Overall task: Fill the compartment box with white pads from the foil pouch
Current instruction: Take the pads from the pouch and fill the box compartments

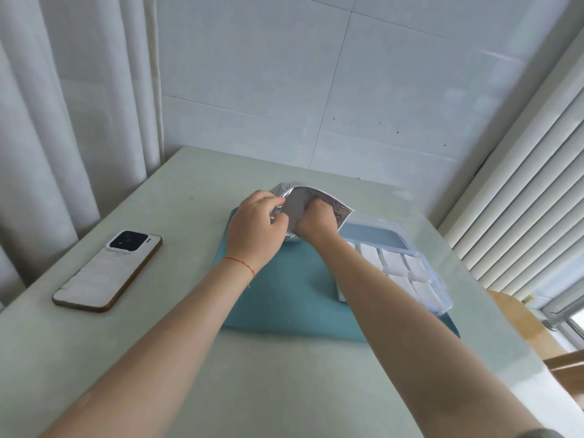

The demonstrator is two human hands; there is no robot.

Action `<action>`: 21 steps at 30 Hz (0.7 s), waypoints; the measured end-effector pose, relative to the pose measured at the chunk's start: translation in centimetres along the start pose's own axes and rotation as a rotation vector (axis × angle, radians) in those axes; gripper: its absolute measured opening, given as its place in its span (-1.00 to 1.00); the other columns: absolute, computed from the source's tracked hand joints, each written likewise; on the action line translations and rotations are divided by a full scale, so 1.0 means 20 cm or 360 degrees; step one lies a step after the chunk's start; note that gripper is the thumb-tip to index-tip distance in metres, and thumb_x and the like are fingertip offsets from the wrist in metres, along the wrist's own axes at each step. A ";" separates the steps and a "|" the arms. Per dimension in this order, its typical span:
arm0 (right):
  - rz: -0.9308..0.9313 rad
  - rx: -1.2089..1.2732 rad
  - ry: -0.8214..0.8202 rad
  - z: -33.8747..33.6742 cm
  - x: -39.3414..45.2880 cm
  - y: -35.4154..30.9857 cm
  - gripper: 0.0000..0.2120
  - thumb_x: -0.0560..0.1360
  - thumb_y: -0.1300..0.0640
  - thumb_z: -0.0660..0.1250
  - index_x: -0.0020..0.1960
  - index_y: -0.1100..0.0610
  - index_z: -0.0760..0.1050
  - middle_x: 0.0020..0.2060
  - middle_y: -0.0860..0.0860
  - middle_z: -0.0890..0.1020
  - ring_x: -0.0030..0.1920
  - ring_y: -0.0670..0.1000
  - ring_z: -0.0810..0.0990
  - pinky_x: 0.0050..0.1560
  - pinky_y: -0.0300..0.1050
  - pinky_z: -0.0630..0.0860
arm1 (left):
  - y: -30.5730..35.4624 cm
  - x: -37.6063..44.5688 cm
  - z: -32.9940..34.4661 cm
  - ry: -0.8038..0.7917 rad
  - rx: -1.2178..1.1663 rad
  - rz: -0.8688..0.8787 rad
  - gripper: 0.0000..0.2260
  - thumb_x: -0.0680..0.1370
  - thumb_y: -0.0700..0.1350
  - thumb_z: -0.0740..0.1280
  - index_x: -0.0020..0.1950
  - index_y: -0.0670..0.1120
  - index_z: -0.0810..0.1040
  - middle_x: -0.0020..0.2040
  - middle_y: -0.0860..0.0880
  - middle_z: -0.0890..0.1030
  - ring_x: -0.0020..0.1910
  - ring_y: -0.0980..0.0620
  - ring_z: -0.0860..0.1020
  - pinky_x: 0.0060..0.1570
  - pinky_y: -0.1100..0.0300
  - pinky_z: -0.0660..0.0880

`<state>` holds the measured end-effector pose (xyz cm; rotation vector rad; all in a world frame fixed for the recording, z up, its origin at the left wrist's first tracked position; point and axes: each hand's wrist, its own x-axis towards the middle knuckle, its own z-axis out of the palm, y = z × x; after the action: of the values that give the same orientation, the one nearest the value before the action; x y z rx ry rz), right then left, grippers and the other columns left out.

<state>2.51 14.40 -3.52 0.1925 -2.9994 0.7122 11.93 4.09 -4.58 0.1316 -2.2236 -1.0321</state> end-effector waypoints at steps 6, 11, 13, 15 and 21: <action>-0.0058 -0.0078 -0.0083 0.04 0.03 -0.01 -0.70 0.52 0.15 0.29 0.20 0.27 0.50 0.06 0.17 0.64 0.06 0.15 0.60 -0.15 -0.16 0.43 | 0.00 0.01 0.00 0.0002 -0.0051 0.0002 -0.72 0.48 -0.25 0.28 0.13 -0.10 0.66 0.01 0.04 0.57 -0.10 0.09 0.47 -0.11 0.31 0.32; -0.0072 -0.0261 -0.0010 0.08 0.04 -0.02 -0.56 0.48 0.10 0.29 0.32 0.22 0.36 0.13 0.21 0.54 -0.02 0.18 0.48 -0.10 -0.11 0.44 | 0.00 0.01 -0.01 0.0009 -0.0065 -0.0032 -0.72 0.49 -0.25 0.27 0.13 -0.08 0.66 -0.05 0.12 0.49 -0.14 0.14 0.44 -0.12 0.32 0.32; -0.0076 -0.0269 0.0009 0.09 0.04 -0.02 -0.53 0.48 0.11 0.29 0.35 0.22 0.32 0.18 0.23 0.51 0.03 0.18 0.43 -0.08 -0.08 0.42 | 0.00 0.01 0.00 0.0004 -0.0072 -0.0024 -0.72 0.49 -0.25 0.27 0.12 -0.09 0.66 -0.03 0.09 0.53 -0.13 0.13 0.44 -0.08 0.27 0.38; -0.0070 -0.0276 0.0005 0.09 0.04 -0.02 -0.53 0.49 0.13 0.29 0.36 0.24 0.31 0.19 0.26 0.49 0.04 0.18 0.42 -0.07 -0.08 0.42 | 0.00 0.00 0.00 0.0000 -0.0077 -0.0021 -0.72 0.48 -0.25 0.27 0.12 -0.10 0.66 0.03 0.05 0.58 -0.12 0.13 0.45 -0.04 0.24 0.42; -0.0045 -0.0108 0.0070 0.09 0.06 -0.01 -0.51 0.50 0.18 0.33 0.37 0.28 0.28 0.16 0.21 0.56 0.12 0.18 0.59 -0.13 -0.11 0.43 | 0.00 0.01 0.00 -0.0011 -0.0081 -0.0045 -0.72 0.49 -0.25 0.27 0.13 -0.10 0.66 0.04 0.05 0.58 -0.11 0.13 0.45 -0.05 0.23 0.42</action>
<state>1.35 13.27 -4.94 0.2123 -2.9671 0.6031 11.79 4.13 -4.49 0.1377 -2.2058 -1.1050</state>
